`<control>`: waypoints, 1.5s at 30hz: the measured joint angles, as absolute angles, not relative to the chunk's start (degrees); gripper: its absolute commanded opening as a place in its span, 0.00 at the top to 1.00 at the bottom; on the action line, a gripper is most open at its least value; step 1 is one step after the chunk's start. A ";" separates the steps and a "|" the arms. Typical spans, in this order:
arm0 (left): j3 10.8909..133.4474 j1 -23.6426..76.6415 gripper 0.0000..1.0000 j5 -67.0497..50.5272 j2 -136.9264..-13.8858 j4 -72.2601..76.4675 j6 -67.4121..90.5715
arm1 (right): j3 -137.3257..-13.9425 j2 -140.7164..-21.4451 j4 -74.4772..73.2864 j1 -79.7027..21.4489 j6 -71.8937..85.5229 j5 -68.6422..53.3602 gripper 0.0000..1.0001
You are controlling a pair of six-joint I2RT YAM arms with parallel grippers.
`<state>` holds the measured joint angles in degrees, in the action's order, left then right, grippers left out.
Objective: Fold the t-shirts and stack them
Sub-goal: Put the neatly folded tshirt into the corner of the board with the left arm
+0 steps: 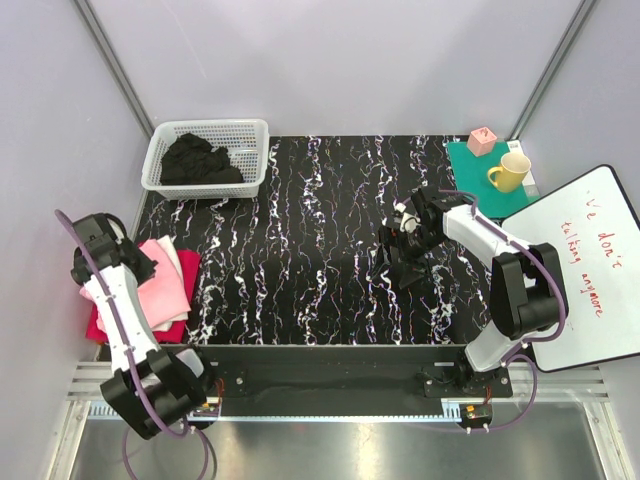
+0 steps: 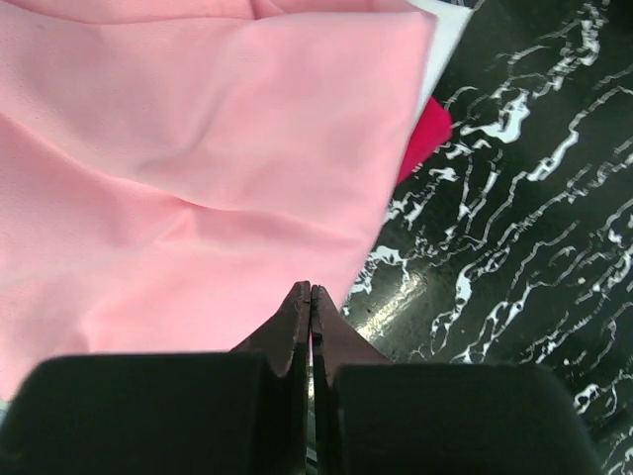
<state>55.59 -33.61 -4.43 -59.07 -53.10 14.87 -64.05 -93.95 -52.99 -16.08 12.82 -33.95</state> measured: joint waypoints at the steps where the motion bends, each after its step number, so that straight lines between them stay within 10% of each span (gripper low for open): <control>1: 55.61 -33.61 1.00 -3.77 -59.79 -52.99 15.16 | -64.03 -93.91 -52.99 -16.08 12.82 -33.98 0.00; 25: 62.74 -23.03 1.00 -21.91 -102.43 -42.06 15.35 | -63.29 -93.60 -52.97 -16.08 13.74 -33.91 0.00; 38: 66.67 -23.05 1.00 -29.50 -84.73 -42.17 15.97 | -60.45 -92.42 -52.03 -16.08 15.29 -33.56 0.00; 45: 41.32 -27.29 1.00 -47.46 -70.57 -21.12 34.81 | -60.47 -92.53 -50.48 -16.08 15.75 -33.61 0.00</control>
